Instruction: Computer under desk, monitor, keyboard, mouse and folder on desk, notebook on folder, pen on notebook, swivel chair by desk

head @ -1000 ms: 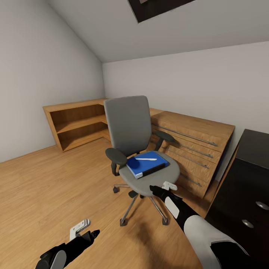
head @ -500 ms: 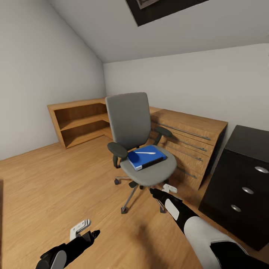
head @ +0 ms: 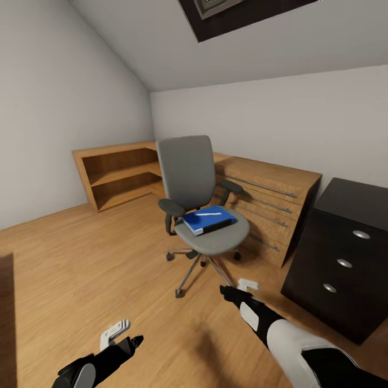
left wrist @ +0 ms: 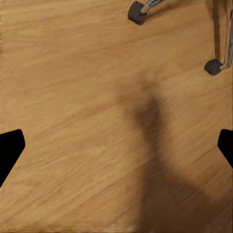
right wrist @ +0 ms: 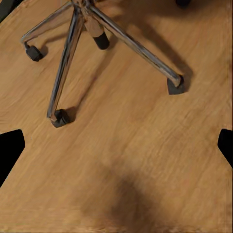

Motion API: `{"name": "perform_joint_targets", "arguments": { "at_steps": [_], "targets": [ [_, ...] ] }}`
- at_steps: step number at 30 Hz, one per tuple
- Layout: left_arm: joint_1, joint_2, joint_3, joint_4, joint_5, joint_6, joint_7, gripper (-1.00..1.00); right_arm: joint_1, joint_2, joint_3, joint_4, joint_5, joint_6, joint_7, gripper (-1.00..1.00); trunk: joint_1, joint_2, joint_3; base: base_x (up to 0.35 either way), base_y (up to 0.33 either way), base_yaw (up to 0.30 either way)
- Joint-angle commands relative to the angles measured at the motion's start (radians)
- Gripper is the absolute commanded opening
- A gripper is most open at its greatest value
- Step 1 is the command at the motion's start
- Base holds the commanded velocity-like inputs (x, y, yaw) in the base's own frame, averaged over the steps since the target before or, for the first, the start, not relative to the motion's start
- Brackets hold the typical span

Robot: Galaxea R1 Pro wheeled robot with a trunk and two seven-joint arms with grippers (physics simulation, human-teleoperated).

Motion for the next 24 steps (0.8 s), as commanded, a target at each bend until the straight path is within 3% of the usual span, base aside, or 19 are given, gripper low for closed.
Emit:
{"name": "perform_joint_targets", "arguments": {
  "at_steps": [1,4,7,8,10,11,18,24],
  "targets": [
    [-0.001,0.0,0.002,0.024,0.01,0.005,0.007,1.0,-0.001,-0.002,0.013,0.042,0.028,-0.039,-0.004,1.0,-0.004,0.007,0.002,-0.005,0.0,0.0],
    [-0.001,0.0,0.002,0.093,0.001,0.004,0.004,1.0,0.006,-0.007,0.021,0.12,0.088,-0.102,-0.006,1.0,-0.016,0.028,0.012,-0.002,0.0,0.0],
    [-0.001,0.001,0.002,0.136,-0.022,0.004,0.003,1.0,0.045,-0.01,0.022,0.139,0.099,-0.116,-0.007,1.0,-0.027,0.049,0.021,0.0,0.0,0.0],
    [-0.001,0.003,0.004,0.238,-0.061,-0.03,0.002,1.0,0.093,-0.012,0.023,0.146,0.105,-0.137,-0.007,1.0,-0.031,0.056,0.024,0.0,0.0,0.0],
    [-0.001,0.013,0.005,0.331,-0.07,-0.125,0.001,1.0,0.119,-0.014,0.023,0.148,0.105,-0.15,-0.007,1.0,-0.039,0.07,0.031,0.0,0.0,0.0],
    [-0.001,0.034,0.0,0.575,-0.077,-0.395,-0.001,1.0,0.237,-0.04,0.023,0.151,0.104,-0.317,-0.005,1.0,-0.043,0.077,0.034,0.0,0.0,0.0],
    [-0.001,0.039,-0.001,0.625,-0.097,-0.42,0.001,1.0,0.285,-0.061,0.023,0.151,0.104,-0.428,-0.006,1.0,-0.069,0.126,0.056,0.0,0.0,0.0],
    [-0.001,0.045,0.0,0.658,-0.185,-0.434,0.003,1.0,0.296,-0.076,0.023,0.152,0.103,-0.496,-0.006,1.0,-0.092,0.168,0.074,0.0,0.0,0.0]
  ]
}}
